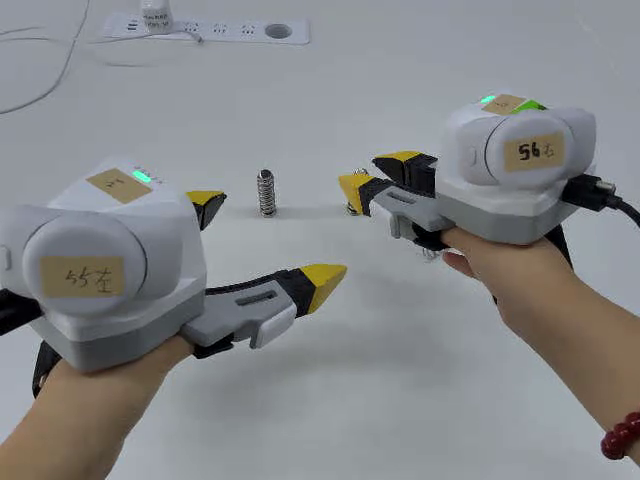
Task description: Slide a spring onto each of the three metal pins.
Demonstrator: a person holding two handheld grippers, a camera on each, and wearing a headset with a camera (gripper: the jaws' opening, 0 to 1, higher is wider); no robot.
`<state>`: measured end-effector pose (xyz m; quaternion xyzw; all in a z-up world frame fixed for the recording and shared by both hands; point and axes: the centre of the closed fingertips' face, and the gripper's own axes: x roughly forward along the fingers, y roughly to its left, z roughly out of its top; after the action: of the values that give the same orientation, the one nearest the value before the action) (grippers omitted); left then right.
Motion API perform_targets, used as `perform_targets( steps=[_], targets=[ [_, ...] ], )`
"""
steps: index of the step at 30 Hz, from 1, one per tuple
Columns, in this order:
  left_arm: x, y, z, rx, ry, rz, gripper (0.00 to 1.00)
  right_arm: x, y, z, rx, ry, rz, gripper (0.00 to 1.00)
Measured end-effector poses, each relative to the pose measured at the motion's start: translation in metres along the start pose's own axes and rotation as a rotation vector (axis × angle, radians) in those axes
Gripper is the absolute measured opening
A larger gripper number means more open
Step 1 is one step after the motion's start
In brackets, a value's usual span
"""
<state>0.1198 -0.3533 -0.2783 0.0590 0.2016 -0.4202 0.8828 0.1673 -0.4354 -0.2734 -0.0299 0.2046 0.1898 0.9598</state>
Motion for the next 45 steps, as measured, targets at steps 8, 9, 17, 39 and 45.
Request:
perform_targets(
  steps=[8, 9, 17, 39, 45],
  targets=[
    [0.003, -0.007, 0.007, 0.014, -0.011, -0.022, 0.78, -0.021, -0.008, 0.010, 0.020, 0.014, -0.004, 0.35],
    [0.004, -0.008, 0.008, 0.016, -0.012, -0.025, 0.78, -0.023, -0.009, 0.011, 0.020, 0.014, -0.005, 0.36],
    [0.007, -0.014, 0.012, 0.023, -0.007, -0.042, 0.77, -0.045, -0.023, 0.008, 0.018, 0.040, -0.022, 0.40],
    [0.035, -0.042, 0.009, 0.062, 0.044, -0.139, 0.66, -0.085, -0.047, -0.020, 0.067, 0.079, -0.055, 0.41],
    [0.045, -0.052, 0.006, 0.091, 0.071, -0.161, 0.63, -0.094, -0.051, -0.026, 0.074, 0.062, -0.045, 0.38]
  ],
)
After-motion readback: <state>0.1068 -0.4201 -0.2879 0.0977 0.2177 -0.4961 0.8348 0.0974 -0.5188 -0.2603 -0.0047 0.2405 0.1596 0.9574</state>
